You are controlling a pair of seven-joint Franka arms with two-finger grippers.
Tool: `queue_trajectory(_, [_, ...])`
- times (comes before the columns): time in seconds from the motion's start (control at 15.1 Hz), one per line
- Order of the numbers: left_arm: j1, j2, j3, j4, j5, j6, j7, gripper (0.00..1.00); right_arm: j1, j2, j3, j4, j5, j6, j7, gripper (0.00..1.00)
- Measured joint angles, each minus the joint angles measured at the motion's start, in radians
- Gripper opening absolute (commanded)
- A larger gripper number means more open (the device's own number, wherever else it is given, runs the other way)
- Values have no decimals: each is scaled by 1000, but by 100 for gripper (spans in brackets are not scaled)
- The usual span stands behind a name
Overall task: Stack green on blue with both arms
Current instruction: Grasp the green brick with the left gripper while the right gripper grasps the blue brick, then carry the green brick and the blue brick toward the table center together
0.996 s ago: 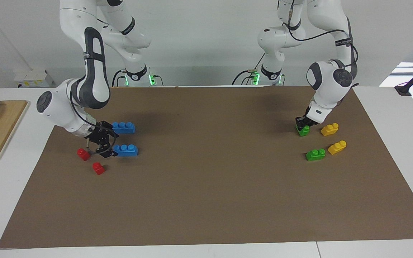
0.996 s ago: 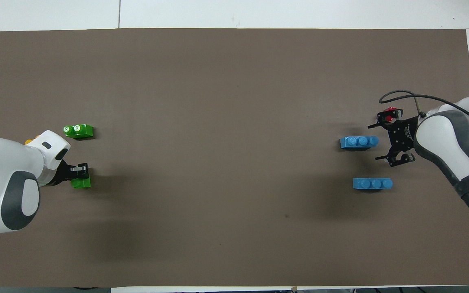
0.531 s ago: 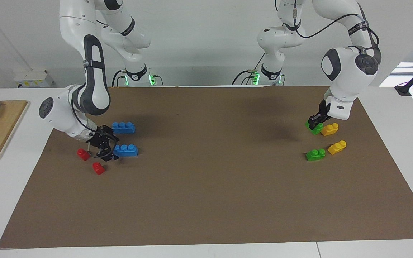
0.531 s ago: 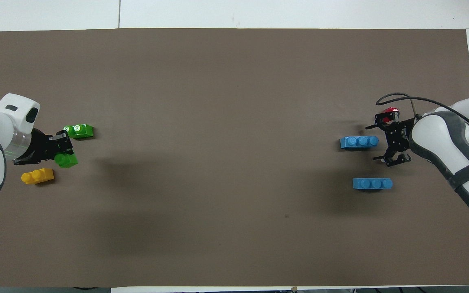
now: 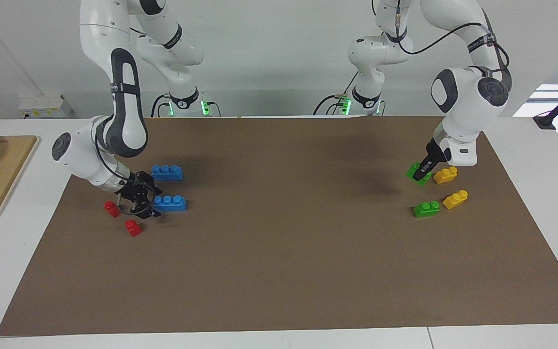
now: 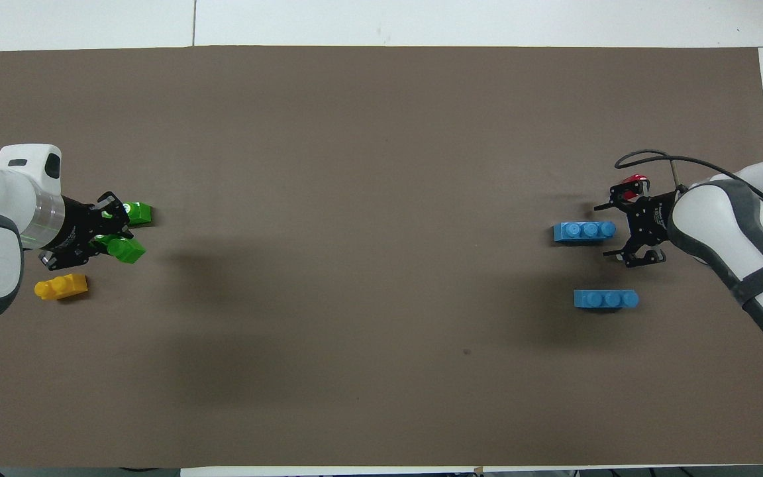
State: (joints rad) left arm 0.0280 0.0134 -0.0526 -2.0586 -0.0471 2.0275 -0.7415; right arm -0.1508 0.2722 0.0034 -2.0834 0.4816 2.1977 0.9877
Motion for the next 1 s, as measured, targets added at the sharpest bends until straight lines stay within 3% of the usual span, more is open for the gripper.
queue_trajectory(0.33, [-14, 0, -1, 14, -4, 0, -63, 0, 0, 0, 0, 0, 18, 7, 0, 50])
queue_trajectory(0.4, [-18, 0, -1, 14, -11, 0, -79, 0, 0, 0, 0, 0, 18, 9, 0, 40])
queue_trajectory(0.53, [-22, 0, -1, 16, -27, 1, -109, 0, 0, 0, 1, 1, 18, 13, -1, 9])
queue_trajectory(0.6, [-23, 0, -1, 19, -32, 1, -126, 0, 0, 0, 1, 1, 18, 18, -6, 0])
queue_trajectory(1.0, [-25, 17, -2, 60, -50, 2, -236, 0, 19, 8, 10, 66, 19, 32, -41, 0])
